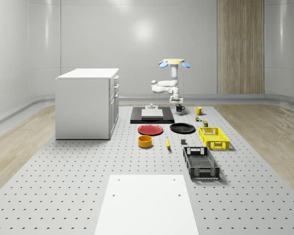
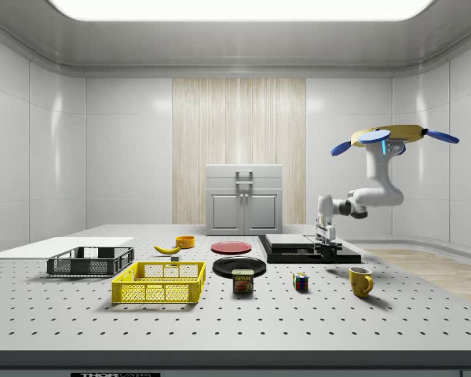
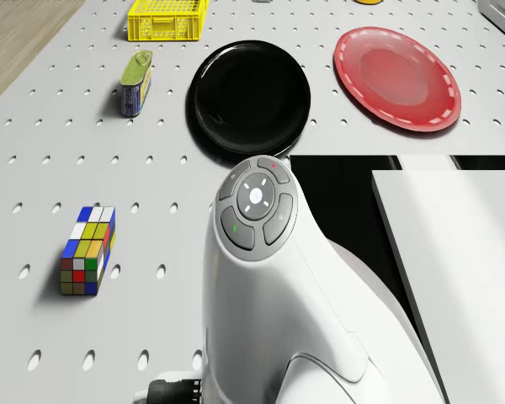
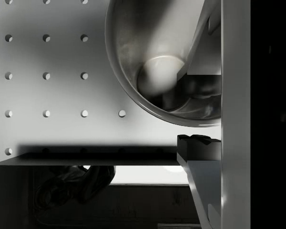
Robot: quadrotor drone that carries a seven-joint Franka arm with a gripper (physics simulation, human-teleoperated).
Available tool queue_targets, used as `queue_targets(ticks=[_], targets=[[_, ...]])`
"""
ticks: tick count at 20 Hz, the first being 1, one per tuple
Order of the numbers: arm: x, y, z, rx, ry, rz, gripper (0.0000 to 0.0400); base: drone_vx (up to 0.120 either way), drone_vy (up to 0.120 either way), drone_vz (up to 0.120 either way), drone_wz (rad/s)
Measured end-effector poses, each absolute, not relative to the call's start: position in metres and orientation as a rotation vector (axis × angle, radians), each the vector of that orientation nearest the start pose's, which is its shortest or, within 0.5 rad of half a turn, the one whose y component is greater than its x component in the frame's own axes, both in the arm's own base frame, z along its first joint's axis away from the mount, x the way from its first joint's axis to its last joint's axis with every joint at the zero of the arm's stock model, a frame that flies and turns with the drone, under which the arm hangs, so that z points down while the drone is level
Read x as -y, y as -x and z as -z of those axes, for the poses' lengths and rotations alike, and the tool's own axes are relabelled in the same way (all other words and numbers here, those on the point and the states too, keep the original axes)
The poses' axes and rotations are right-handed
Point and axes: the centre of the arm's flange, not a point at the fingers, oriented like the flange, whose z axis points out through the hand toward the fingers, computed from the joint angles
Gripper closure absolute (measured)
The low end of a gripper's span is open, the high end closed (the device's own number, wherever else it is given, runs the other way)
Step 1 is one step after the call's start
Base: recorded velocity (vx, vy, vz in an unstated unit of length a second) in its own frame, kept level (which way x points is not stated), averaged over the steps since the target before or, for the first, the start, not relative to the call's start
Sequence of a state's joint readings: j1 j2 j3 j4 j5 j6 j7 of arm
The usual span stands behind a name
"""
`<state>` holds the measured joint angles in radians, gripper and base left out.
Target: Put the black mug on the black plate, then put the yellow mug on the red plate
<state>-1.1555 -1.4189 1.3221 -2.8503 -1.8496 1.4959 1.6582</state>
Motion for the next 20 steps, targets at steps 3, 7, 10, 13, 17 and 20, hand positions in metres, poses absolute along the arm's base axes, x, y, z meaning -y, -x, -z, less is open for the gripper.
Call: queue_targets(ticks=[3, 7, 10, 13, 17, 20], targets=[[-0.0040, -0.3127, -0.4984, 0.002, -0.001, -0.785, 0.0290, 0.093, 0.000, 0.120, 0.000], [-0.0040, -0.3128, -0.4962, 0.002, -0.001, -0.785, 0.0290, 0.120, 0.000, 0.020, 0.000], [-0.0040, -0.3128, -0.4954, 0.002, -0.001, -0.785, 0.0290, 0.120, 0.000, 0.000, 0.000], [-0.0040, -0.3128, -0.4950, 0.002, -0.001, -0.785, 0.0290, 0.120, 0.000, 0.000, 0.000], [-0.0040, -0.3128, -0.4948, 0.002, -0.001, -0.785, 0.0290, 0.120, 0.000, 0.000, 0.000], [-0.0040, -0.3128, -0.4947, 0.002, -0.001, -0.785, 0.0290, 0.120, 0.000, 0.000, 0.000]])
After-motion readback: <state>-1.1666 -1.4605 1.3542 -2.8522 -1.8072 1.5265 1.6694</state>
